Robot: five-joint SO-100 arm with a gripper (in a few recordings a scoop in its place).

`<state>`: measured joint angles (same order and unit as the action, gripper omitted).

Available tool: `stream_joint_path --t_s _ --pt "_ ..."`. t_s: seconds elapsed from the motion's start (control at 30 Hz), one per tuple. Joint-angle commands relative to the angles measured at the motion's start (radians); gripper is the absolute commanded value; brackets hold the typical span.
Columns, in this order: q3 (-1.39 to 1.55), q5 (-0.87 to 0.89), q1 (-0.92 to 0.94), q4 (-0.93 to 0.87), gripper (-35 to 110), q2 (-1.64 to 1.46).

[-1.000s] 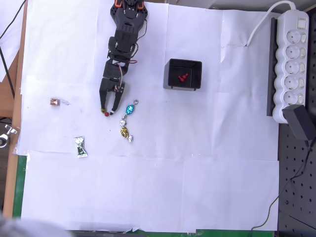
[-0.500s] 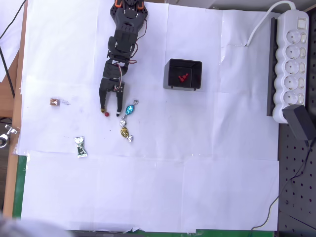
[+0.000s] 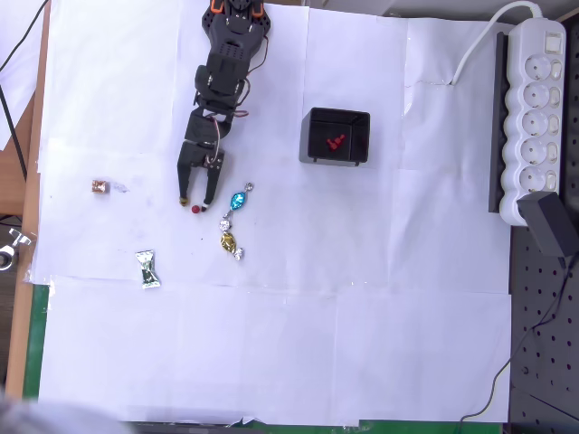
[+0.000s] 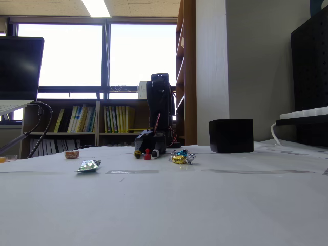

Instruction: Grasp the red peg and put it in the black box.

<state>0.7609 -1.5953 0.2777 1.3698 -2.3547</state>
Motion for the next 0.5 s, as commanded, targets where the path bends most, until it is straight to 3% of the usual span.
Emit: stream_joint_path --t_s 0.0,0.47 --pt "0.04 -0.028 0.032 0.012 15 0.014" --pt "0.087 -0.029 0.02 -0.086 16 0.005"
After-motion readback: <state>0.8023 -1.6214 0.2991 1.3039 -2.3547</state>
